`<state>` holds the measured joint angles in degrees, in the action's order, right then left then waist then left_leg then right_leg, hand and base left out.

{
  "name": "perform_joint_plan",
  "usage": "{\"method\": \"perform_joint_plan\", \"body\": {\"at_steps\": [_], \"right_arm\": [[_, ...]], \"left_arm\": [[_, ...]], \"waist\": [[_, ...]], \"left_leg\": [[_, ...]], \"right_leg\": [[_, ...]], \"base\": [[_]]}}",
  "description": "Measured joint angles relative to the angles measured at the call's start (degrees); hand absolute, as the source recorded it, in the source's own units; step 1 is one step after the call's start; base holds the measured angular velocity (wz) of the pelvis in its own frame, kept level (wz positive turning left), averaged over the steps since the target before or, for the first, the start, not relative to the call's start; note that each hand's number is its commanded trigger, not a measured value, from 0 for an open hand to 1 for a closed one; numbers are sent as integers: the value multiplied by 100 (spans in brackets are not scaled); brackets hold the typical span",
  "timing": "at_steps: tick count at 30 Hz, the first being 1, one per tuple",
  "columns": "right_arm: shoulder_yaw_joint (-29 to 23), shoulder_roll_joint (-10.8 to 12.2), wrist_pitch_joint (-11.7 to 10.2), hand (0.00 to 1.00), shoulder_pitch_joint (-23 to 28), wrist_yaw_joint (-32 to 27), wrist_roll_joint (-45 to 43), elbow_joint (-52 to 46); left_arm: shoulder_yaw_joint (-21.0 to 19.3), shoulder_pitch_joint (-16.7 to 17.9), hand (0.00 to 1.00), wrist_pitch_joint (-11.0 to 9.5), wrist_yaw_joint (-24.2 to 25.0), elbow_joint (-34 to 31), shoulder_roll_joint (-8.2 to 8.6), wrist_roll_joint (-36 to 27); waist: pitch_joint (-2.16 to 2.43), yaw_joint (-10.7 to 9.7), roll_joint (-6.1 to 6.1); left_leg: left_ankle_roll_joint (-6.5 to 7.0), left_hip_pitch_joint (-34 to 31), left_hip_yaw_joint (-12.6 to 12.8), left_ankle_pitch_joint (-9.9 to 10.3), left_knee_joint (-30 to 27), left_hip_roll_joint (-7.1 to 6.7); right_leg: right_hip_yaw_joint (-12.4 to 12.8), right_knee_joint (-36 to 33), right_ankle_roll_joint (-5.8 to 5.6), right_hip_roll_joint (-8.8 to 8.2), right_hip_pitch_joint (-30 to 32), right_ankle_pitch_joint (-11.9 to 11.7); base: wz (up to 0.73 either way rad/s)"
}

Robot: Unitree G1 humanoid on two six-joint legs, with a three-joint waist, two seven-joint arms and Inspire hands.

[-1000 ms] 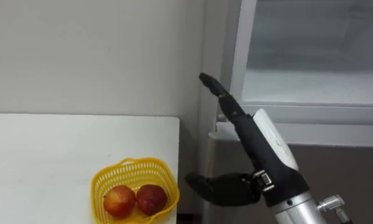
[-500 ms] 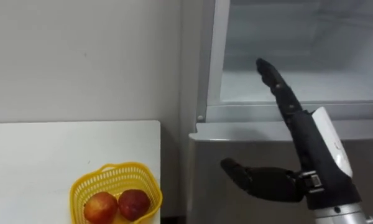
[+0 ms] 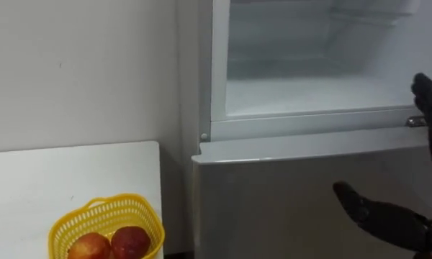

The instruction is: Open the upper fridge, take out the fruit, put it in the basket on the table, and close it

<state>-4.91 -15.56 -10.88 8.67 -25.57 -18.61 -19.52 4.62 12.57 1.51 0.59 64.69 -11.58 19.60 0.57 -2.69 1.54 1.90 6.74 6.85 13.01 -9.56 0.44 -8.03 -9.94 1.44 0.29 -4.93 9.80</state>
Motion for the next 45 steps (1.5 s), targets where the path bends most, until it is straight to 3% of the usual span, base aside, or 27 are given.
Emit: {"method": "perform_joint_plan", "body": {"at_steps": [5, 14, 24, 28, 32, 37, 45], "right_arm": [[-127, 0, 96, 0, 195, -269, 2, 253], [-59, 32, 99, 0, 342, -332, 4, 840], [196, 248, 95, 0, 576, -287, 4, 1988], [257, 375, 124, 0, 700, -250, 30, 2695], [261, 458, 215, 0, 786, -167, 19, 2899], [364, 460, 226, 0, 851, -95, 11, 3531], [741, 463, 351, 0, 820, 339, -21, 4843]], "left_arm": [[-1, 18, 0, 89, -4, -1, -5, -54], [113, -7, 0, 99, -118, 96, 41, -219], [109, 26, 0, 97, -337, 56, 139, -321], [76, 86, 0, 100, -357, 29, 149, -299], [42, 137, 0, 102, -287, -40, 148, -263], [-9, 230, 0, 102, -246, -86, 153, -264], [6, 205, 0, 204, -229, -286, 156, -262]], "waist": [[-5, -22, -11], [-63, -12, -124], [-13, 0, -280], [-51, 40, -220], [-52, 36, -217], [-15, 64, -216], [-41, 34, -159]], "left_leg": [[1, 3, 40, 1, 7, 4], [-3, -22, 80, 6, 20, 6], [-3, 9, 96, 5, 20, 1], [-3, 85, 100, 5, 39, -3], [-3, 79, 98, 5, 53, 1], [-3, 77, 95, 5, 50, 0], [-3, 85, 74, 5, 34, -14]], "right_leg": [[26, -8, -3, 13, 24, -2], [19, 0, -4, 15, 63, -2], [44, 19, -4, -2, 45, -2], [95, 26, -11, -8, 2, 21], [95, 18, -12, 3, 17, 22], [74, 26, -13, -10, 17, 20], [42, 53, -15, -34, -77, 23]], "base": [[-4], [-1], [0], [0], [0], [0], [3]]}}
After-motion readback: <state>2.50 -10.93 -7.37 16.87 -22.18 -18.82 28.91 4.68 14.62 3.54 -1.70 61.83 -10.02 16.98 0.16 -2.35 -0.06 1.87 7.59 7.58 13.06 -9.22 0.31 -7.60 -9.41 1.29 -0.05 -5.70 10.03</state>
